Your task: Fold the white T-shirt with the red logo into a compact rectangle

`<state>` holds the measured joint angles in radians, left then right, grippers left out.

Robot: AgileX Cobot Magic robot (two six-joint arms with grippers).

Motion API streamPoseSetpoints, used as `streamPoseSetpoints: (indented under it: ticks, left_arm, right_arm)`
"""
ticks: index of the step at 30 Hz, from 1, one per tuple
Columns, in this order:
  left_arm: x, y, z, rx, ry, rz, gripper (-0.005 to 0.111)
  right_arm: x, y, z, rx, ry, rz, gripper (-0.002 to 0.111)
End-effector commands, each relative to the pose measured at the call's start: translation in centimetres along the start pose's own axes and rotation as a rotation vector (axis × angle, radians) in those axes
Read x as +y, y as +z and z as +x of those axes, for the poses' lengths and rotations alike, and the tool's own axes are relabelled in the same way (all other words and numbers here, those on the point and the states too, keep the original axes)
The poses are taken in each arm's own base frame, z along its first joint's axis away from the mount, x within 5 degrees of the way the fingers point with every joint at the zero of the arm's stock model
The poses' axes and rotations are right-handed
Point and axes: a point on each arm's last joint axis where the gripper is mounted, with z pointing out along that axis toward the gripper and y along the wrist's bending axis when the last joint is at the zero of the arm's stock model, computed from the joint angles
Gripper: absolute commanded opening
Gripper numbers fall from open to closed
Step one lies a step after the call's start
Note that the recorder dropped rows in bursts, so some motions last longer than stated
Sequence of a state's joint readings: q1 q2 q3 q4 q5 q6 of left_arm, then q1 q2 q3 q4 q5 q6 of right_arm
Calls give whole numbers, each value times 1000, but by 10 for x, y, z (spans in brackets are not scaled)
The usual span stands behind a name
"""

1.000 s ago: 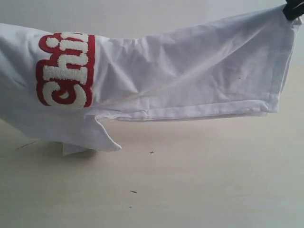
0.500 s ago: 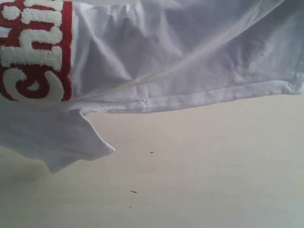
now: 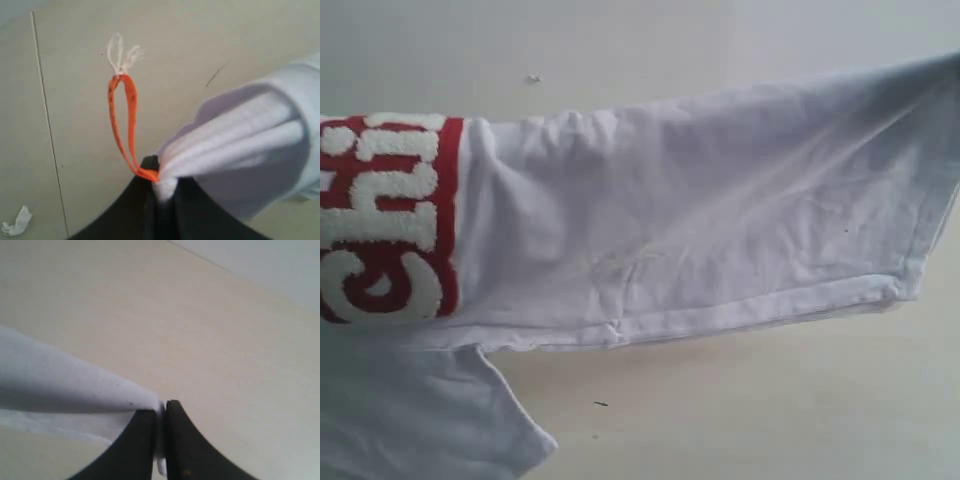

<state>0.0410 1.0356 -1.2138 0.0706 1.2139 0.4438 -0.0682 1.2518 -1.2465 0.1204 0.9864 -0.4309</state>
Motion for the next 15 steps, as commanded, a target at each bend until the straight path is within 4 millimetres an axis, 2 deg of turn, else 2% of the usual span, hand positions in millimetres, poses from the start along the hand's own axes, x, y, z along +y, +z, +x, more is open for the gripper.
streamPoseSetpoints:
  ticks: [1, 9, 10, 13, 15]
  left_arm:
    - [9, 64, -16, 73, 106, -27, 0]
    - [17, 181, -54, -17, 239, -51, 0]
    - [17, 200, -58, -43, 263, -60, 0]
    - [16, 243, -64, -105, 324, -95, 0]
    - [16, 267, -66, -152, 378, -122, 0]
  right_arm:
    - [-13, 52, -3, 91, -22, 28, 0]
    - [-35, 165, -16, 152, -92, 53, 0]
    - [-38, 180, -18, 149, -109, 67, 0]
    - [-48, 221, -25, 87, -158, 117, 0]
    - [-52, 238, -31, 10, -182, 152, 0]
